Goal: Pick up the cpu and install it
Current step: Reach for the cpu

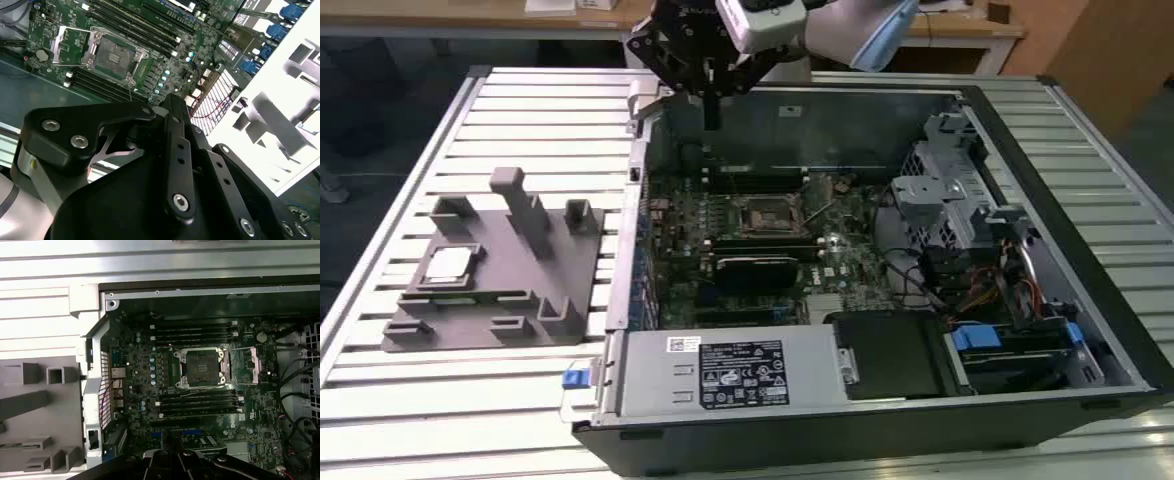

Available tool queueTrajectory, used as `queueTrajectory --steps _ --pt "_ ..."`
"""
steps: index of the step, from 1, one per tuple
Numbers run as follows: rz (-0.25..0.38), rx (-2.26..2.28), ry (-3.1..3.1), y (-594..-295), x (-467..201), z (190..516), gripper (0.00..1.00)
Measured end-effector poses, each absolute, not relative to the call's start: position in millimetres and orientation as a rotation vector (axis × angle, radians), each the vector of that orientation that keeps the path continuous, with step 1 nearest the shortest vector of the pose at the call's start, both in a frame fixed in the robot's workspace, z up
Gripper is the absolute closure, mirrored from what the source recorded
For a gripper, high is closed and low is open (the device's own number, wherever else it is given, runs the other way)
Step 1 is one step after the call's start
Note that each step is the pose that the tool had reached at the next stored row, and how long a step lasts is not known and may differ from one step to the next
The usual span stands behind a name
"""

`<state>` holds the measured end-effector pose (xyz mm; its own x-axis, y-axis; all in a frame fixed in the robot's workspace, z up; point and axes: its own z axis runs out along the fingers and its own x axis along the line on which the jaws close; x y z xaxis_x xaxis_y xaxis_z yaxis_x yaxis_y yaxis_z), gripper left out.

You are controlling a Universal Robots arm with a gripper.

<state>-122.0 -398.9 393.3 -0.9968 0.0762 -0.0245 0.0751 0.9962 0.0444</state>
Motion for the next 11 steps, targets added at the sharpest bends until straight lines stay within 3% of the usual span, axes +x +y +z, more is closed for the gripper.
queueTrajectory --steps 11 --pt "0.068 0.118 3.112 -398.9 -124.0 393.3 0.89"
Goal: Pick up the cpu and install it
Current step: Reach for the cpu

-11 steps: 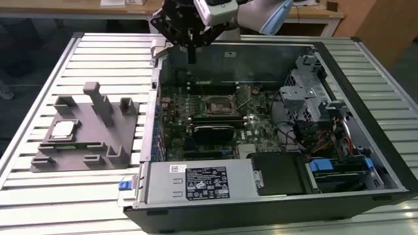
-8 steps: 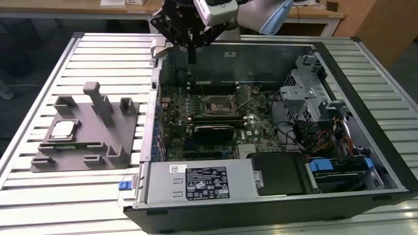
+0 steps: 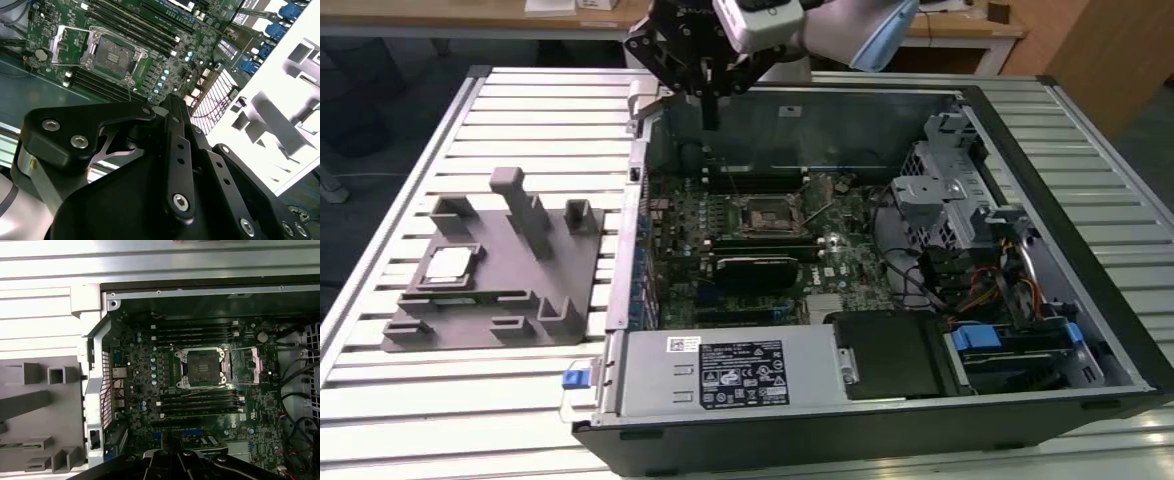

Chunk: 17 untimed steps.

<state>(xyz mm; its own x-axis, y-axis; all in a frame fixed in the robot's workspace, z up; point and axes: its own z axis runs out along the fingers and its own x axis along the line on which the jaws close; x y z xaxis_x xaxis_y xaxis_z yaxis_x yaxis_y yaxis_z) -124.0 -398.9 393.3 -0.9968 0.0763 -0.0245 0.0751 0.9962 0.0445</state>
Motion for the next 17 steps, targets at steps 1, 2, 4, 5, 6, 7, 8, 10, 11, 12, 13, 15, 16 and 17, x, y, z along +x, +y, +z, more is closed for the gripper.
queueTrajectory --steps 1,2,4,5,6,7,8,10,11,12,13,15,16,17 --pt "0.068 0.118 3.112 -398.9 -124.6 393.3 0.89" --pt "0.068 0.118 3.113 -398.9 -125.3 393.3 0.89" --pt "0.068 0.118 3.112 -398.9 -126.5 393.3 0.89" --pt "0.068 0.118 3.112 -399.0 -127.3 393.2 0.89" --pt "0.068 0.118 3.112 -398.9 -128.1 393.2 0.89" --pt "0.068 0.118 3.112 -398.9 -128.9 393.2 0.89" --pt "0.068 0.118 3.112 -398.9 -129.8 393.1 0.89" --pt "0.068 0.118 3.112 -398.9 -131.2 393.0 0.89" --pt "0.068 0.118 3.112 -398.9 -132.0 393.0 0.89" --pt "0.068 0.118 3.112 -398.9 -132.7 392.9 0.89" --pt "0.068 0.118 3.112 -398.9 -133.2 392.9 0.89" --pt "0.068 0.118 3.113 -398.9 -134.1 392.7 0.89" --pt "0.068 0.118 3.112 -399.0 -134.6 392.7 0.89" --pt "0.068 0.118 3.112 -398.9 -135.0 392.6 0.89"
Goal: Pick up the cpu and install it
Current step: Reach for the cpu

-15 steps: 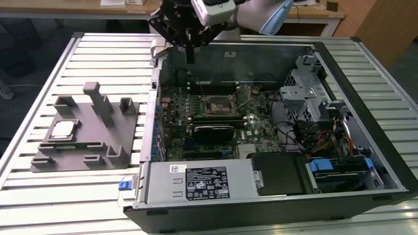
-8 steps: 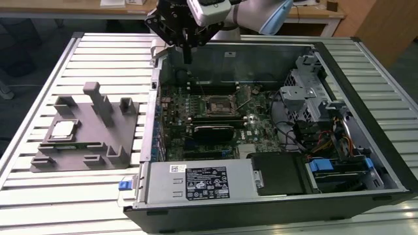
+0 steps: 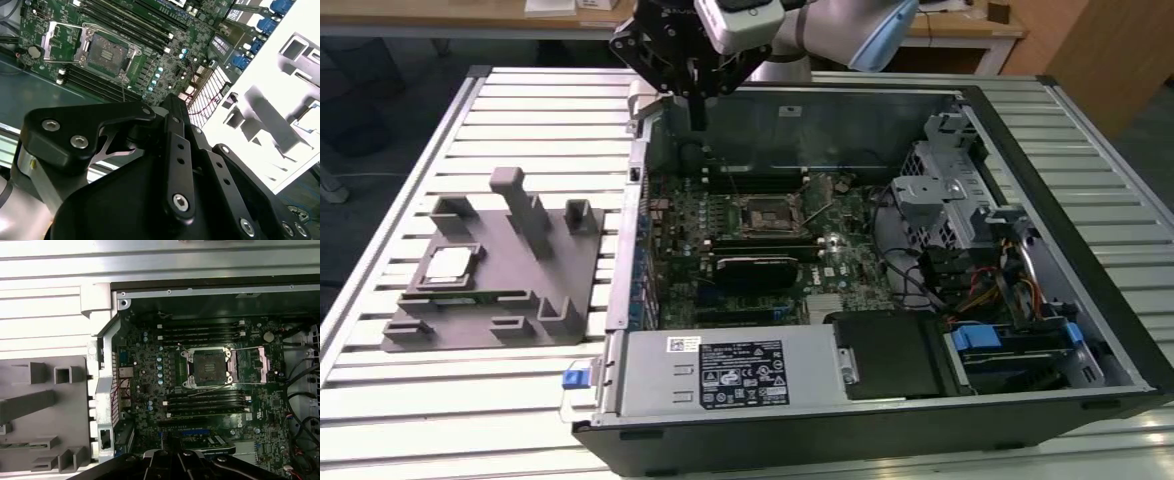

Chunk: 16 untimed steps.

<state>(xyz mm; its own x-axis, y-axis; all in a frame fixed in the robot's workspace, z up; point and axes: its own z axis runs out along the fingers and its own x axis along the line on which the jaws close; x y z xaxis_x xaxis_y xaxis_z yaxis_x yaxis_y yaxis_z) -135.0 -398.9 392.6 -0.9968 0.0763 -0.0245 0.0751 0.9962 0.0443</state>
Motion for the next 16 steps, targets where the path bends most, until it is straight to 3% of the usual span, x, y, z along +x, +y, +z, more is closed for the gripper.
queueTrajectory --steps 16 --pt "0.068 0.118 3.113 -398.9 -140.8 391.6 0.89"
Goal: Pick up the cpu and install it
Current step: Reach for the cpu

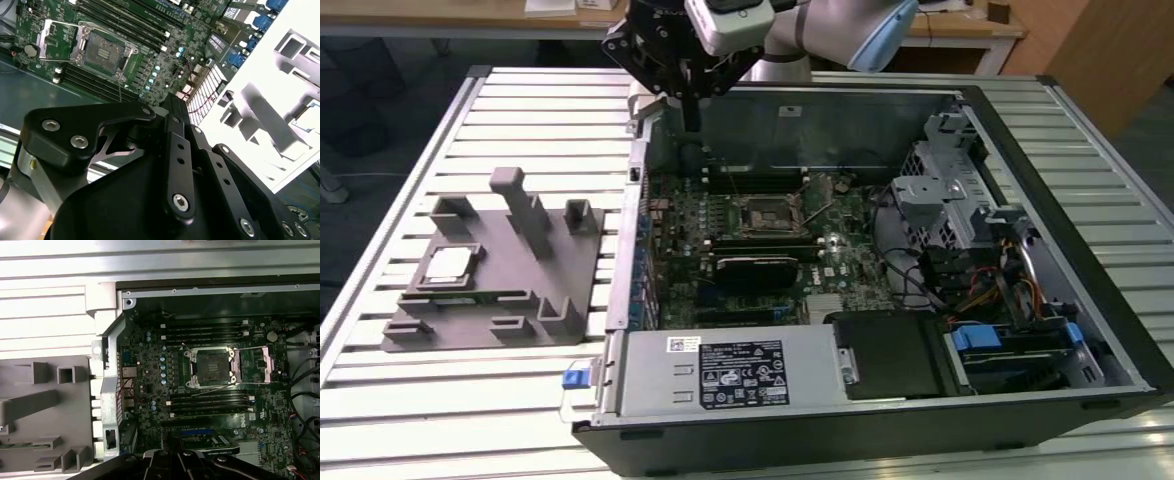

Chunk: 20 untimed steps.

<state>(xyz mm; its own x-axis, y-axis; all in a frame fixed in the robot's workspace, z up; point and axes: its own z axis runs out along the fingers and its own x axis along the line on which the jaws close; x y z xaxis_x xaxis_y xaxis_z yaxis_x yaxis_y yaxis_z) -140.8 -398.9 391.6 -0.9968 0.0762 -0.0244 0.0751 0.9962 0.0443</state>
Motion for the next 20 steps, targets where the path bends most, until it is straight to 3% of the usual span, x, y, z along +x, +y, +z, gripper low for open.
queueTrajectory --steps 20 --pt "0.068 0.118 3.113 -399.0 -150.5 389.5 0.89"
